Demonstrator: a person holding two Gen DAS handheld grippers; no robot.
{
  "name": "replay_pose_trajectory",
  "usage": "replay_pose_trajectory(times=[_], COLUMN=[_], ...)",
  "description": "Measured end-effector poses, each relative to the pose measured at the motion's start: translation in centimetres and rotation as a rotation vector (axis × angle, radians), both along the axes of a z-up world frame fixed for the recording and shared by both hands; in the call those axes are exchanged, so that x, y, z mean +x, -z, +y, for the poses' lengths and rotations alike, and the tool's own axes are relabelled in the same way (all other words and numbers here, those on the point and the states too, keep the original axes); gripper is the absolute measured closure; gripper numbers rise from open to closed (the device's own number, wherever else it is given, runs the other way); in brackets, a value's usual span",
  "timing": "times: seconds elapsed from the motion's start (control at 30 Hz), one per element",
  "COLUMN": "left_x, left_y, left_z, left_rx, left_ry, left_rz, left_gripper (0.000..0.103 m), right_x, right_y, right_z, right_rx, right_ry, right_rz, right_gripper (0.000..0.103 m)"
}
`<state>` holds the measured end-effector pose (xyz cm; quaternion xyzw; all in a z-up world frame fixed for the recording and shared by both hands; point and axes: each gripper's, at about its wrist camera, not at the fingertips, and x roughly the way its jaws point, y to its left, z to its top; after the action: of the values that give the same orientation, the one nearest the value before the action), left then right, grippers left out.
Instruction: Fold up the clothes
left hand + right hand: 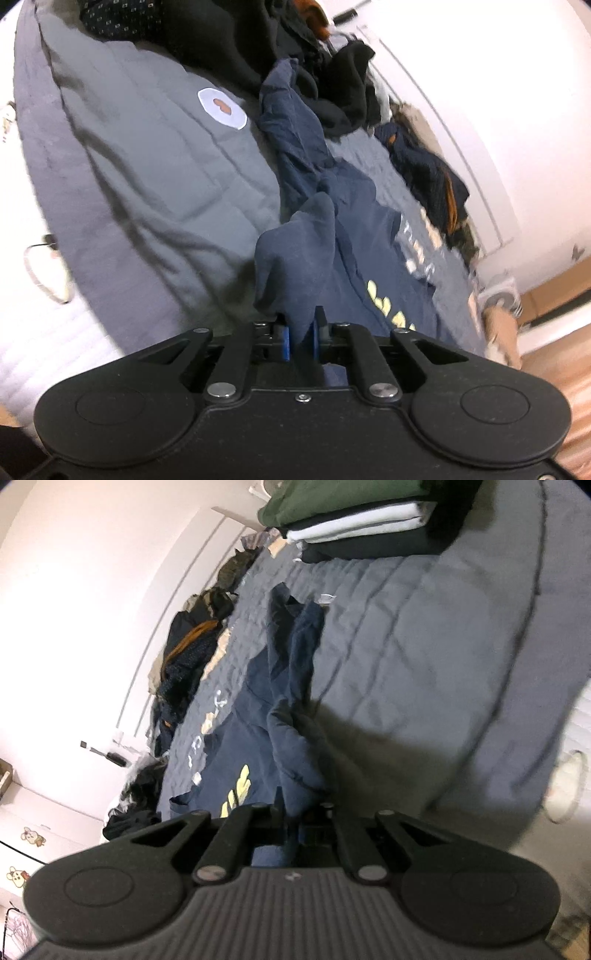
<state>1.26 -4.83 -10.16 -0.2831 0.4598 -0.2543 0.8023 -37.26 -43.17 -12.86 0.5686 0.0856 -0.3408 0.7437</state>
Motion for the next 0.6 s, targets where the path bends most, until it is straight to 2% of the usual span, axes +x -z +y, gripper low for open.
replay_pose_trajectory(times=[0.1,0.13,0.17,0.2,0.23,0.3,0.37,0.43,0.5,0.6], left_x=[-0.5,-0.5,-0.5,-0.6,-0.6,-0.6,-0.7,-0.8,-0.7,-0.7], left_y=[0.3,0.6,0.9,1.0,1.0,0.0,-1.6,-3.0,-3.9,-4.6], left_z=[0.6,0.7,0.8,1.0,1.3,1.9,2.3,2.4,2.2,0.8], left_rx=[0.059,0.089,0.129,0.163,0.190,0.227,0.275,0.319,0.340,0.357], left_ry=[0.032,0.033,0.028,0.014,-0.005,-0.052,-0.090,-0.114,-0.102,-0.040], left_rz=[0.038,0.063,0.091,0.104,0.105,0.047,-0.055,-0.154,-0.217,-0.283], left_gripper=[0.091,0.086,0.074,0.068,0.066,0.062,0.053,0.049,0.049,0.049], right_x=[-0.5,-0.5,-0.5,-0.4,-0.2,-0.2,-0.2,-0.3,-0.6,-0.7], right_y=[0.1,0.2,0.5,0.7,0.5,-0.1,-1.5,-2.9,-4.1,-5.4], right_z=[0.7,0.8,0.7,0.4,0.1,0.0,0.5,1.2,1.8,1.6], right_rx=[0.009,0.011,0.025,0.035,0.021,-0.021,-0.104,-0.191,-0.290,-0.383], right_ry=[-0.030,-0.044,-0.042,-0.063,-0.074,-0.086,-0.087,-0.075,-0.039,-0.044], right_rz=[0.095,0.139,0.182,0.228,0.248,0.282,0.322,0.373,0.423,0.444], right_gripper=[0.097,0.095,0.094,0.093,0.092,0.089,0.084,0.078,0.076,0.070])
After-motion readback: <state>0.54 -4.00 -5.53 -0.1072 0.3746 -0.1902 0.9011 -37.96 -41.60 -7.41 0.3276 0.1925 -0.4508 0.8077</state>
